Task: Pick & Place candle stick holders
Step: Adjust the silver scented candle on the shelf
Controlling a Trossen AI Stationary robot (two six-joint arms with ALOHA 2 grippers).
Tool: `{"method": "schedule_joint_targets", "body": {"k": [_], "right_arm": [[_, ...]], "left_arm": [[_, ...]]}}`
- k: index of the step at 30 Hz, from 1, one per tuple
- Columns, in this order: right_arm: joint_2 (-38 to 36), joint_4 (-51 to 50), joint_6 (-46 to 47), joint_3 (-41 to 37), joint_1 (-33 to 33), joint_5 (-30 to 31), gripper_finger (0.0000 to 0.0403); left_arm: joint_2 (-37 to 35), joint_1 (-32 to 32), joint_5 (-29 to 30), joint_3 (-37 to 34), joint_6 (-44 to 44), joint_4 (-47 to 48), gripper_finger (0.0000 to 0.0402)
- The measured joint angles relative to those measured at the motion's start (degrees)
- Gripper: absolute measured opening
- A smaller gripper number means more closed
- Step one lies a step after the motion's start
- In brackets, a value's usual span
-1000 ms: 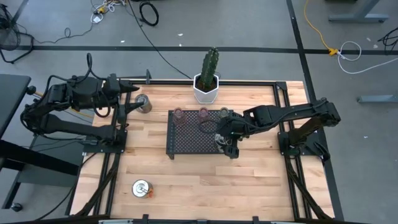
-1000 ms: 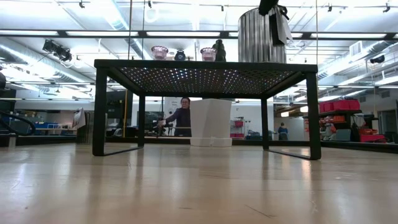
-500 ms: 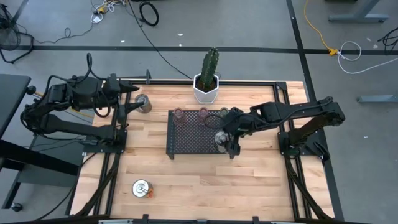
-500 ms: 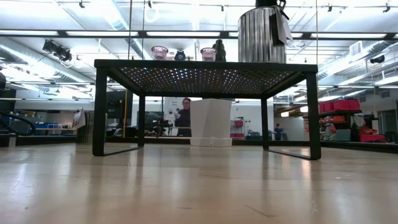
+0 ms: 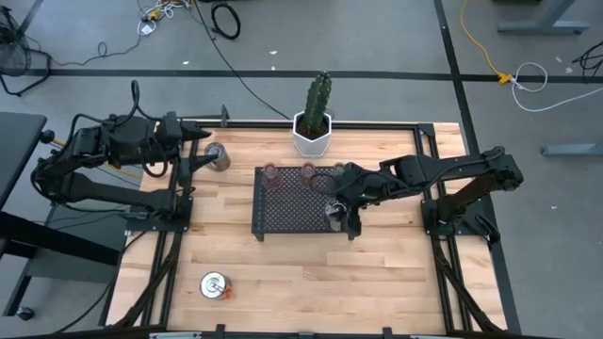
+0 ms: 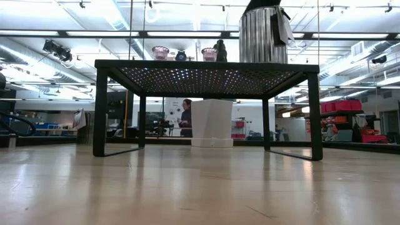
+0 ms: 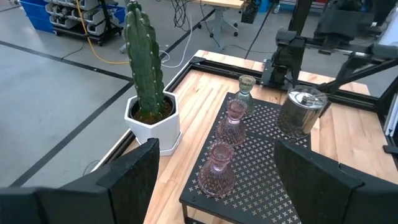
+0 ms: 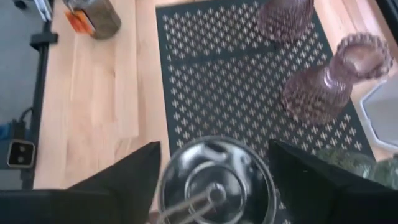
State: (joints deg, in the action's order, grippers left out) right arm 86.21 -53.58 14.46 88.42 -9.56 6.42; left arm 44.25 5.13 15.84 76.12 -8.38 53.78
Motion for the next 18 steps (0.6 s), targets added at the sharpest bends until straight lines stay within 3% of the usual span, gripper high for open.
{"method": "schedule_joint_targets", "body": {"k": [10, 18], "right_arm": [[0.0, -2.8, 0.0, 0.0, 0.0, 0.0, 0.0153], [0.0, -4.58, -0.17, -0.02, 0.0, 0.0, 0.0067]], "left_arm": [[-0.02, 0.02, 0.0, 0.0, 0.02, 0.0, 0.0319], [-0.02, 0.0, 0.02, 0.0, 0.02, 0.02, 0.0319]]}}
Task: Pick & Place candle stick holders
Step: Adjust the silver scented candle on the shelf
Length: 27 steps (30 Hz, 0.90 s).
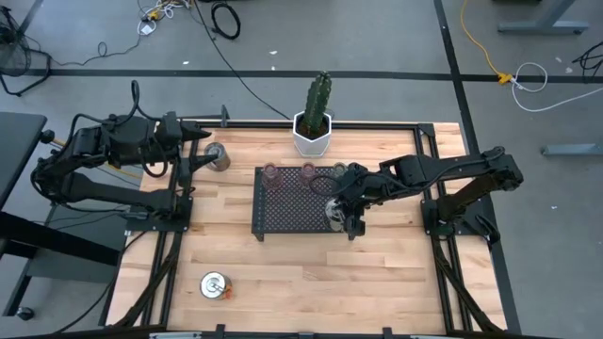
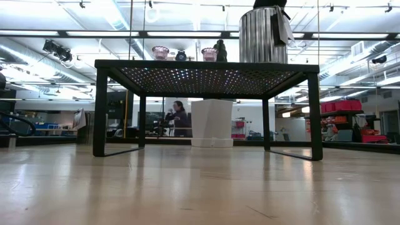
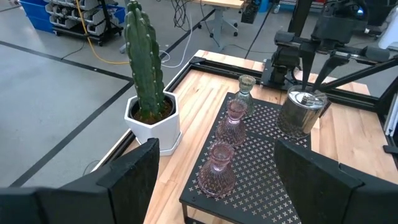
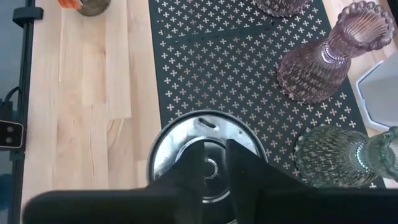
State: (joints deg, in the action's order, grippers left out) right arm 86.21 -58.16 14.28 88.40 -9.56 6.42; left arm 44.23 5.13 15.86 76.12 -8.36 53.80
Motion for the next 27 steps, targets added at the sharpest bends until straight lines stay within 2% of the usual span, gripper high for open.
{"method": "schedule_joint_targets", "body": {"k": [10, 19, 27], "right_arm": [[0.0, -1.16, -0.07, -0.02, 0.0, 0.0, 0.0005], [0.02, -4.57, -0.09, -0.04, 0.0, 0.0, 0.0002], [0.02, -5.15, 0.18, -0.04, 0.0, -2.4, 0.0002]], "left_arm": [[0.0, 0.0, -0.02, 0.0, 0.0, 0.0, 0.0319], [0.01, 0.0, 0.0, -0.01, 0.0, 0.02, 0.0319], [0.01, 0.01, -0.02, 0.0, -0.01, 0.02, 0.0319]]}}
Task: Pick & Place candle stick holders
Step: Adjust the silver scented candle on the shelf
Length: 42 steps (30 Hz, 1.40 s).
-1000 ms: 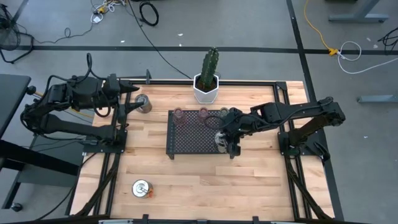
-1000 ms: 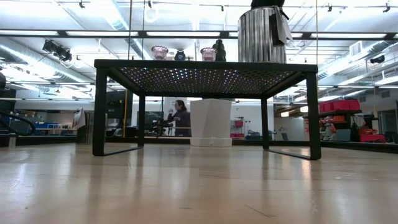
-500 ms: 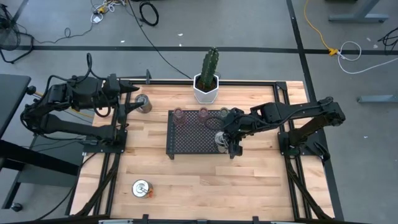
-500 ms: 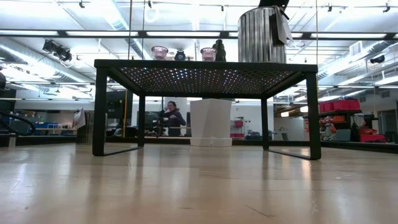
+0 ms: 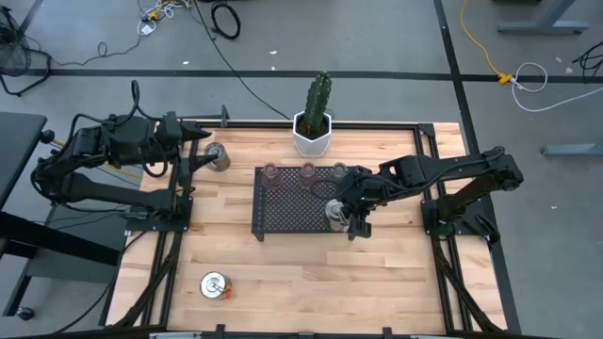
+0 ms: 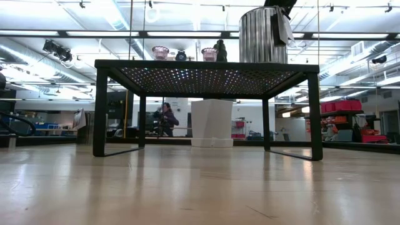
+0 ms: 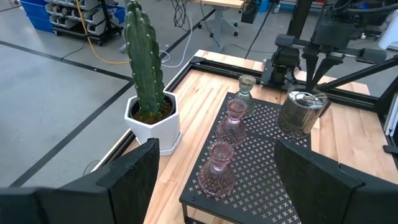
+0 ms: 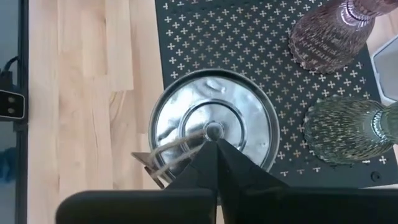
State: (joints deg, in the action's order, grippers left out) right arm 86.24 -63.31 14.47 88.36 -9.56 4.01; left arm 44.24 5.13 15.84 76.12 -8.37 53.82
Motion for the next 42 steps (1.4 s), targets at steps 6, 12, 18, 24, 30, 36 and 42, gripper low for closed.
{"method": "schedule_joint_targets", "body": {"k": [6, 12, 18, 24, 30, 36, 42], "right_arm": [[0.02, -2.24, 0.04, 0.0, 0.04, 0.0, 0.0002], [0.02, -2.97, 0.04, 0.0, 0.39, 0.02, 0.0001], [0.68, -3.97, 0.04, -0.02, 1.25, 0.04, 0.0001], [0.79, -4.02, 0.04, -0.02, 1.95, 0.14, 0.0001], [0.81, -4.26, 0.01, -0.02, 2.03, 2.58, 0.0001], [0.81, -4.26, -0.18, -0.02, 2.05, 1.38, 0.0001], [0.81, -4.9, -0.6, 0.02, 2.03, 1.24, 0.0001]], "left_arm": [[0.01, -0.01, 0.02, -0.02, -0.01, 0.0, 0.0319], [-0.01, 0.0, 0.01, 0.0, -0.01, 0.0, 0.0319], [0.0, 0.02, 0.01, 0.0, -0.01, 0.0, 0.0319], [-0.01, -0.01, 0.02, 0.0, -0.01, 0.0, 0.0319], [-0.01, 0.0, 0.02, 0.0, -0.01, 0.0, 0.0319], [0.0, 0.01, 0.02, 0.0, 0.03, 0.0, 0.0319], [0.01, 0.01, 0.02, 0.0, 0.06, 0.0, 0.0319]]}}
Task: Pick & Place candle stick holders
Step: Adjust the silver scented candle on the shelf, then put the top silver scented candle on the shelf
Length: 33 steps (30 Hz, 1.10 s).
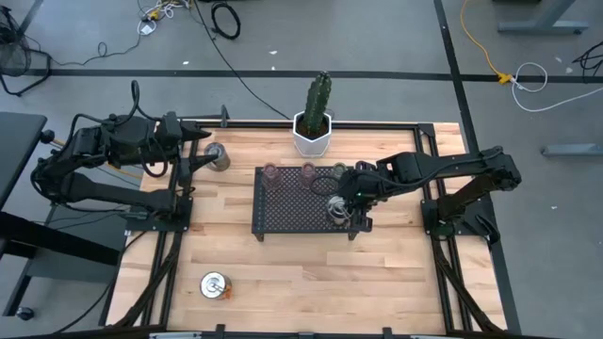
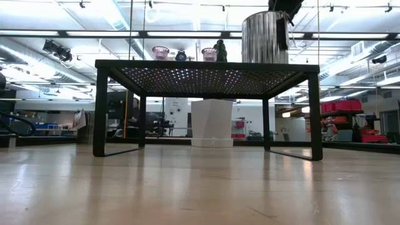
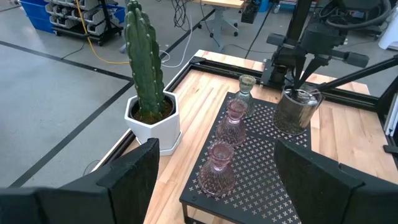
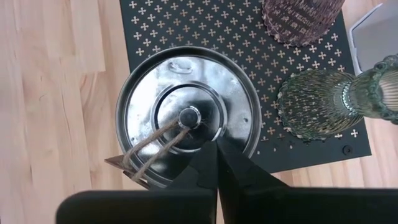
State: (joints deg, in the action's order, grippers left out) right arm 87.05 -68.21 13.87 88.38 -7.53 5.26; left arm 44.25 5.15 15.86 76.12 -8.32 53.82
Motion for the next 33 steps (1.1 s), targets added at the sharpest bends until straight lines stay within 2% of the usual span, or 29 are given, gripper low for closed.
{"method": "schedule_joint_targets", "body": {"k": [22, 33], "right_arm": [[-2.18, 3.64, -0.87, -0.02, -0.02, -0.35, 0.0001], [-7.49, 18.37, -0.91, -0.02, -0.02, -0.15, 0.0003]], "left_arm": [[0.0, 0.0, -0.02, 0.0, 0.04, 0.0, 0.0319], [2.47, 0.0, -0.66, 0.0, -1.36, 0.0, 0.0319]]}}
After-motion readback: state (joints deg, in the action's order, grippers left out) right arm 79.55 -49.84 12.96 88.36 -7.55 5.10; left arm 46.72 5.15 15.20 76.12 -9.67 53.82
